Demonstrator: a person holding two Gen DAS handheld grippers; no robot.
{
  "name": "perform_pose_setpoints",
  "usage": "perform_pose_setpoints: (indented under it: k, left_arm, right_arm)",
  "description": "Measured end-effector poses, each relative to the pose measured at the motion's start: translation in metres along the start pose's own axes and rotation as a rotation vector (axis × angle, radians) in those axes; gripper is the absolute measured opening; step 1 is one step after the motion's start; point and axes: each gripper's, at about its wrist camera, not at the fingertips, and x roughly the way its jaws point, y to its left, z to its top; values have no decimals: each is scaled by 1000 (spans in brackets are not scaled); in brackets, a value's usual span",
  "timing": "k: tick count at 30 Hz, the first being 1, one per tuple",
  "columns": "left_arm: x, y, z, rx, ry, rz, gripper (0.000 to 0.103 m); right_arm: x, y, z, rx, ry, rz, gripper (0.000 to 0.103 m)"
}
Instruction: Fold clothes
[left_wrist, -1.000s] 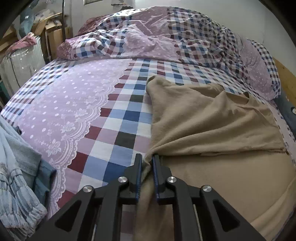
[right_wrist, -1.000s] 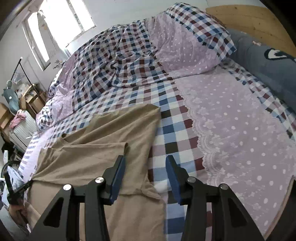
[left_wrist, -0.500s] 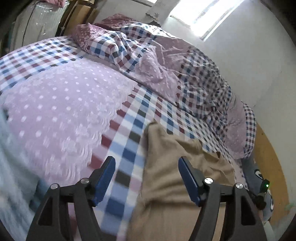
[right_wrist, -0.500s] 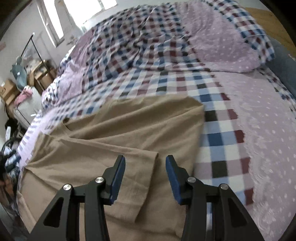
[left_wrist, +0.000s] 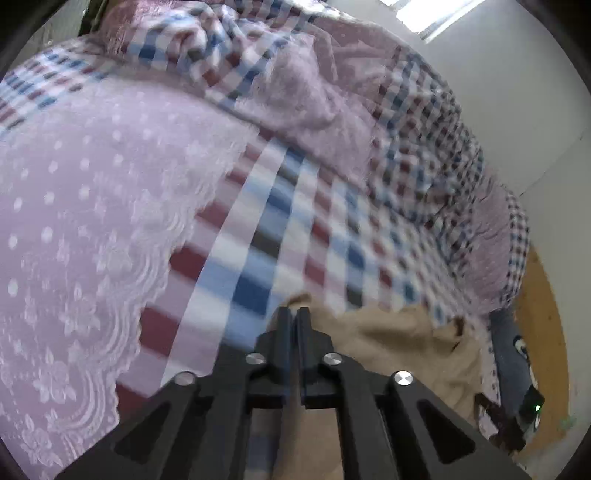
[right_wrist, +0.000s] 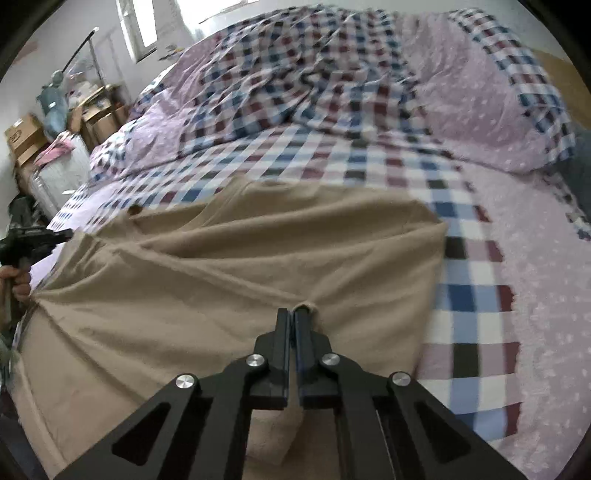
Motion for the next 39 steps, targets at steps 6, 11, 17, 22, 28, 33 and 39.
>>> perform_pose_setpoints:
  k: [6,11,17,22,28,33,39]
  left_arm:
    - [-2,31,-11,-89,-42,100,0]
    - [1,41,-20,-147,-7,-108,50]
    - [17,27,-20,-68,72,-170,62]
    - [33,14,-16,9,123,-146,59]
    - [43,22,-11,-9,131,-152,26]
    - [45,26,-11,-20,123,-162,13]
    - [39,29,-11,-27,72,-176,8]
  right_arm:
    - [2,-22,2,64,39,-156,4]
    - [-7,18,26,-1,2,-35,48]
    - [37,123,83,-115,55,199,50]
    - [100,187,123,-115,167,274,50]
    - [165,219,141,-97,302,262,50]
    - [181,231,149,-94,320,294,20]
    - [179,242,162,-146,241,203,0]
